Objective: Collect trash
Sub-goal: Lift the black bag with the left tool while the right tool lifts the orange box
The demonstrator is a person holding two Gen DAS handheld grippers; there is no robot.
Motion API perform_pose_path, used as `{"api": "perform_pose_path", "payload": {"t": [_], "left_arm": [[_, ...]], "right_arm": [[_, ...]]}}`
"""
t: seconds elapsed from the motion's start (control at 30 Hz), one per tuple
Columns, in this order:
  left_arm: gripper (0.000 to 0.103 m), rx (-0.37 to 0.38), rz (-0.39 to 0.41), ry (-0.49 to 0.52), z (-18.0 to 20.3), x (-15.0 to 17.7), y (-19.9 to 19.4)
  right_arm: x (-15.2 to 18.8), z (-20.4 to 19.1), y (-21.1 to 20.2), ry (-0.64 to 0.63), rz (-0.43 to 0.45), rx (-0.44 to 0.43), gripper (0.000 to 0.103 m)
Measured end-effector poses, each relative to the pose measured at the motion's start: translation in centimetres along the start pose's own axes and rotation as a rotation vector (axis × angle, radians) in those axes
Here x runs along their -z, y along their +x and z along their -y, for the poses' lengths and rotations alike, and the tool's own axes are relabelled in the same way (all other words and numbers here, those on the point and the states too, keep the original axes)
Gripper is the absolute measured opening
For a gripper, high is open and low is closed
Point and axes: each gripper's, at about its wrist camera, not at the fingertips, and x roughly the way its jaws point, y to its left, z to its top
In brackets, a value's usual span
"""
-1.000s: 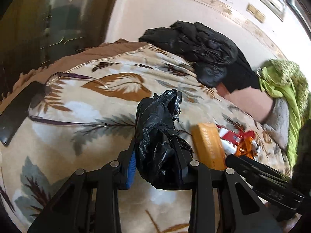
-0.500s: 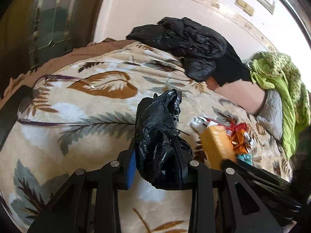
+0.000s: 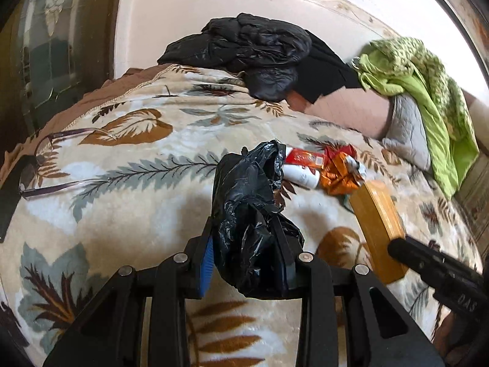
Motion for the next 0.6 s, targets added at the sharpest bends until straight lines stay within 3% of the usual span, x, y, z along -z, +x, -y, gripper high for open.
{"api": "perform_pose_path", "payload": {"t": [0.13, 0.6], "left_arm": [[0.031, -0.023, 0.031, 0.015, 0.23, -0.01, -0.58], [0.031, -0.019, 0.014, -0.022, -0.60, -0.10, -0.10]], "right_arm": [[-0.01, -0.06, 0.18, 0.004, 0.006, -0.003, 0.049], [0.00, -0.19, -0.15, -0.009, 0.024, 0.023, 0.049]]}}
